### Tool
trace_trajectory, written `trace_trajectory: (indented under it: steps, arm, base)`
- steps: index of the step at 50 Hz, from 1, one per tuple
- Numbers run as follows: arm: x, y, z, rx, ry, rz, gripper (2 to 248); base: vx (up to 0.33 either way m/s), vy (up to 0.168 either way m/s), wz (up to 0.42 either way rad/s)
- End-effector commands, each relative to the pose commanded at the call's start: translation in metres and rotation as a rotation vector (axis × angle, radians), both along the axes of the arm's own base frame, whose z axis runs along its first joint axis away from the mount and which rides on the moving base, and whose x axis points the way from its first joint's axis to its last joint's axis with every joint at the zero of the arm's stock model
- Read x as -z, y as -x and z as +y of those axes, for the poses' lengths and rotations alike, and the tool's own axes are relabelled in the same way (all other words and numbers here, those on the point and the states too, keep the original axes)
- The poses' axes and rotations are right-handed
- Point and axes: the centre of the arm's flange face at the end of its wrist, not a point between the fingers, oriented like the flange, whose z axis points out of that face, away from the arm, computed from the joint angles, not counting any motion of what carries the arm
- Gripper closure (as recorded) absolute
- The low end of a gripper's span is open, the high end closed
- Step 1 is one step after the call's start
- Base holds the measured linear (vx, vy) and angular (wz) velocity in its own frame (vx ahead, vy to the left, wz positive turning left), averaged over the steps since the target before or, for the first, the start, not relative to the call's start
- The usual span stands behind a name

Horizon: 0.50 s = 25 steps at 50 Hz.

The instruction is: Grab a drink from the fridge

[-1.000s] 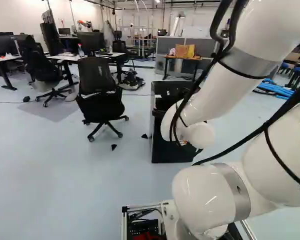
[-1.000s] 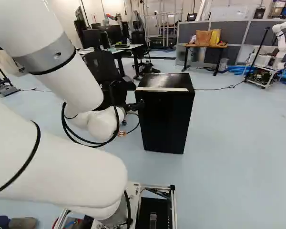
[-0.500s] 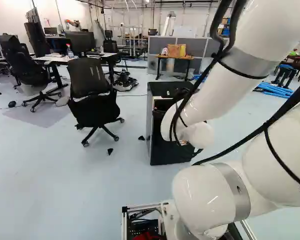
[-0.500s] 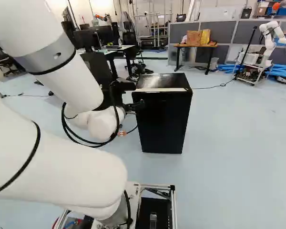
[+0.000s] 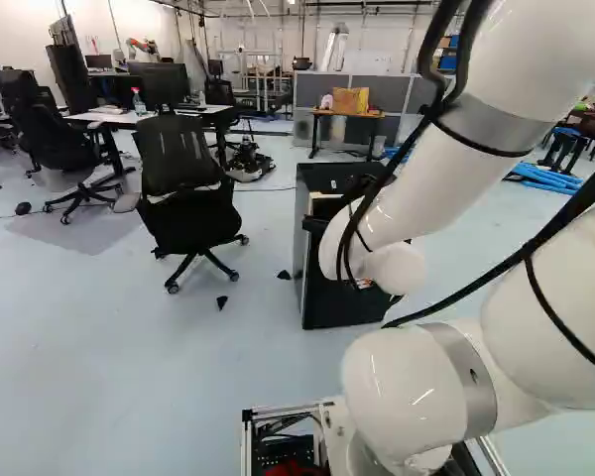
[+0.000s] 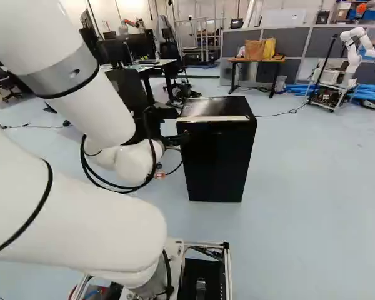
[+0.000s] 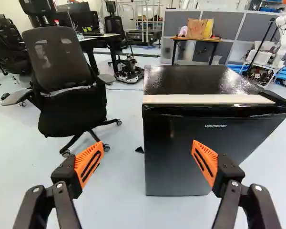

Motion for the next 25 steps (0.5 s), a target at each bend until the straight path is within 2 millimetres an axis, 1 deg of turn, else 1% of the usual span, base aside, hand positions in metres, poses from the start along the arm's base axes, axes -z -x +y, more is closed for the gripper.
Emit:
trace_trajectory:
  steps: [25]
  arm:
    - [0.0000, 0.0000, 0.0012, 0.001, -0.003, 0.000, 3]
  base:
    - [0.000, 0.002, 0.001]
